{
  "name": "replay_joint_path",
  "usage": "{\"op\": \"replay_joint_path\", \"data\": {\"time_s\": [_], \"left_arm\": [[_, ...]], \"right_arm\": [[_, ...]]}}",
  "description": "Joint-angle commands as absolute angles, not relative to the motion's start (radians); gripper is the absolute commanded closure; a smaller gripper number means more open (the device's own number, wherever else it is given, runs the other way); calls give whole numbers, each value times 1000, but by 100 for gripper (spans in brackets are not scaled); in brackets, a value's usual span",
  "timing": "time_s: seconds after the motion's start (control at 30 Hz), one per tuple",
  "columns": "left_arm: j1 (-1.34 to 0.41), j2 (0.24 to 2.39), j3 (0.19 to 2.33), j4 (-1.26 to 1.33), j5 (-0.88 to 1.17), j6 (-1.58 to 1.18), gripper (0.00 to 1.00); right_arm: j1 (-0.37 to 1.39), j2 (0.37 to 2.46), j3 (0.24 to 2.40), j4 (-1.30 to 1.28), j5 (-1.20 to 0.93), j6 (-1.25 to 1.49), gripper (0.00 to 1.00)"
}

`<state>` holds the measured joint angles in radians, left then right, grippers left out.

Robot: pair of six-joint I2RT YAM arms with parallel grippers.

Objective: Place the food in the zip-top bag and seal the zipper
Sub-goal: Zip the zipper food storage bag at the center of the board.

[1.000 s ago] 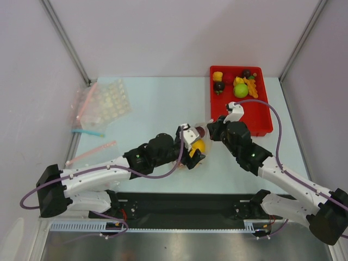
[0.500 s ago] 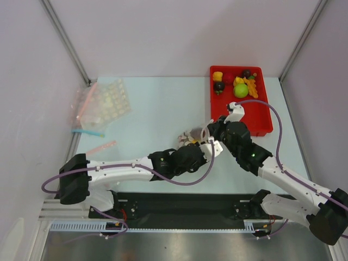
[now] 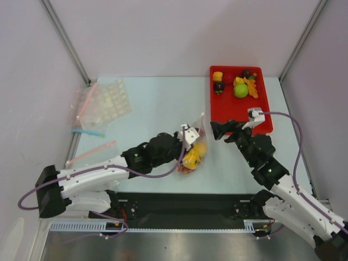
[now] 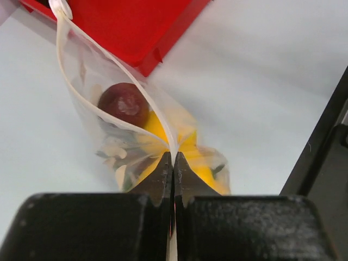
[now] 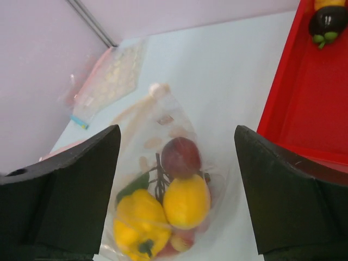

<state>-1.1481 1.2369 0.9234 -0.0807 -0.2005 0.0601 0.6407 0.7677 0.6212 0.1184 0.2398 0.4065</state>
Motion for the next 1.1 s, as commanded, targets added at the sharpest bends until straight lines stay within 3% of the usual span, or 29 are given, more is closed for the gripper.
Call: {"op": "replay_joint_path", "data": {"time_s": [0.0, 0.13, 0.37, 0.77, 0.9, 1.07], "left_arm": [[-1046, 1109, 852, 81, 49, 6, 100], [-1020, 1008, 746, 236, 265, 6, 100], [-1026, 942, 736, 279, 524, -31, 100], [-1057, 773, 650, 423, 624, -83, 100], [-1063, 720, 618, 449, 577, -84, 100], [-1074, 690, 606, 466, 578, -84, 100]], "right_arm": [[592, 635, 494, 331, 108, 364, 10], [526, 542, 394, 469, 68, 396, 0], [394, 630, 368, 687, -401, 521, 1], [359, 787, 330, 1198, -790, 744, 8], [356, 810, 342, 1243, -842, 791, 16], [356, 890, 348, 1351, -880, 850, 16]]}}
